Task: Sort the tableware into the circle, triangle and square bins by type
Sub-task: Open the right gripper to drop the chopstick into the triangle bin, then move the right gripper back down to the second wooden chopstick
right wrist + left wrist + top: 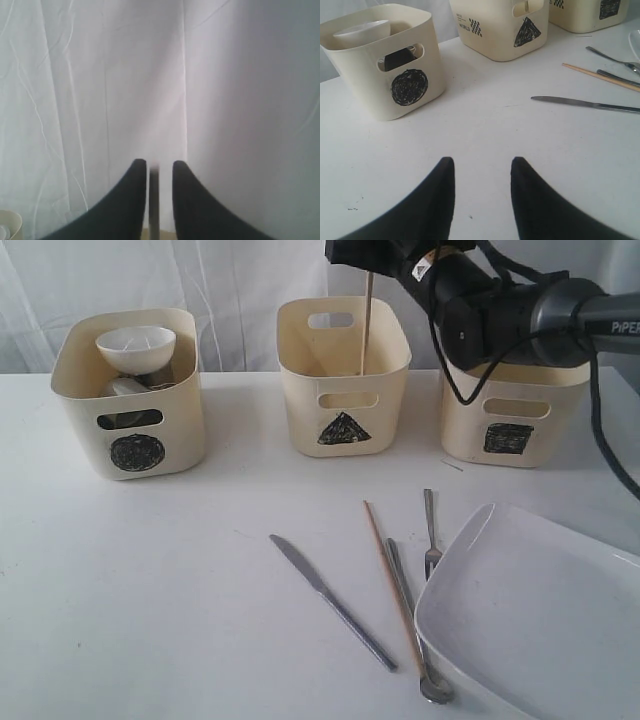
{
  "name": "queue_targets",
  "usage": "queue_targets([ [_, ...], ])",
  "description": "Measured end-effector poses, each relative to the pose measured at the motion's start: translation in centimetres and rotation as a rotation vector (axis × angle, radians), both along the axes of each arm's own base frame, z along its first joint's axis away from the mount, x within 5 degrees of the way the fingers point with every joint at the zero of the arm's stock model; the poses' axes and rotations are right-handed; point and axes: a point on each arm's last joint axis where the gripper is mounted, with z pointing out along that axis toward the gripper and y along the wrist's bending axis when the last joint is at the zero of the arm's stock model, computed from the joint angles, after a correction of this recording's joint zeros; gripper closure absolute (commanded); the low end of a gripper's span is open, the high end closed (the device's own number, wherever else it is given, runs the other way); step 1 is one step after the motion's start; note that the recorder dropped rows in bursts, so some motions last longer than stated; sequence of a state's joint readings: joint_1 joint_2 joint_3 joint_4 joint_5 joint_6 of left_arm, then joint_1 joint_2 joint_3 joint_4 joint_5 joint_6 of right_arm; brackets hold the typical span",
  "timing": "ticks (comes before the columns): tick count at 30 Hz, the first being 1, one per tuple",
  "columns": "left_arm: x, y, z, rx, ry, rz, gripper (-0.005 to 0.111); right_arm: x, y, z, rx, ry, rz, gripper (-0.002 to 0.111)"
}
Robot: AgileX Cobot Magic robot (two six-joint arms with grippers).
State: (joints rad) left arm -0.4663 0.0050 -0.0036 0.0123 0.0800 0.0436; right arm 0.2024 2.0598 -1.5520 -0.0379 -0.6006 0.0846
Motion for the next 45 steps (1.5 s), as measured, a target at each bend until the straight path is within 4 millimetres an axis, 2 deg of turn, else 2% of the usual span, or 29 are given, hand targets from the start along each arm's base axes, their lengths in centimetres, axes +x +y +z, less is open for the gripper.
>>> queue_targets([
  [4, 0.0, 0.0, 0.0, 0.0, 0.0, 0.0, 0.064, 0.1, 0.0, -0.4, -0.01, 0.029, 0.0, 0.073],
  [10, 0.0, 0.0, 0.0, 0.0, 0.0, 0.0, 0.064, -0.8, -0.1, 1.2, -0.046, 0.085, 0.003, 0.073],
  [16, 0.0, 0.0, 0.0, 0.0, 0.0, 0.0, 0.064, -3.1, -0.4, 2.1, -0.177, 0.215, 0.015, 0.073],
  [19, 0.0, 0.0, 0.0, 0.0, 0.0, 0.0, 0.064, -4.8, -0.6, 1.5, -0.235, 0.361, 0.011, 0.073],
  [21, 0.0, 0.0, 0.0, 0.0, 0.0, 0.0, 0.064, -6.7, -0.2, 1.3, -0.283, 0.516, 0.013, 0.073],
  [23, 0.0, 0.0, 0.0, 0.0, 0.0, 0.0, 0.064, -9.0, 0.7, 1.0, -0.322, 0.72, 0.026, 0.073],
  [26, 0.0, 0.0, 0.0, 0.0, 0.0, 0.0, 0.064, -12.8, 3.6, -0.4, -0.373, 1.052, 0.131, 0.073],
  [27, 0.0, 0.0, 0.0, 0.0, 0.0, 0.0, 0.064, -13.5, 4.3, -0.8, -0.379, 1.097, 0.16, 0.073],
  [29, 0.0, 0.0, 0.0, 0.0, 0.0, 0.0, 0.064, -14.6, 6.9, -2.0, -0.362, 1.181, 0.245, 0.073],
  [30, 0.0, 0.0, 0.0, 0.0, 0.0, 0.0, 0.064, -14.6, 7.3, -2.5, -0.363, 1.196, 0.255, 0.073],
  [33, 0.0, 0.0, 0.0, 0.0, 0.0, 0.0, 0.064, -13.7, 8.1, -5.7, -0.355, 1.273, 0.226, 0.073],
  [37, 0.0, 0.0, 0.0, 0.0, 0.0, 0.0, 0.064, -12.5, 7.5, -9.3, -0.425, 1.338, 0.105, 0.072],
  [45, 0.0, 0.0, 0.0, 0.0, 0.0, 0.0, 0.064, -11.8, 6.5, -11.3, -0.494, 1.377, 0.033, 0.071],
])
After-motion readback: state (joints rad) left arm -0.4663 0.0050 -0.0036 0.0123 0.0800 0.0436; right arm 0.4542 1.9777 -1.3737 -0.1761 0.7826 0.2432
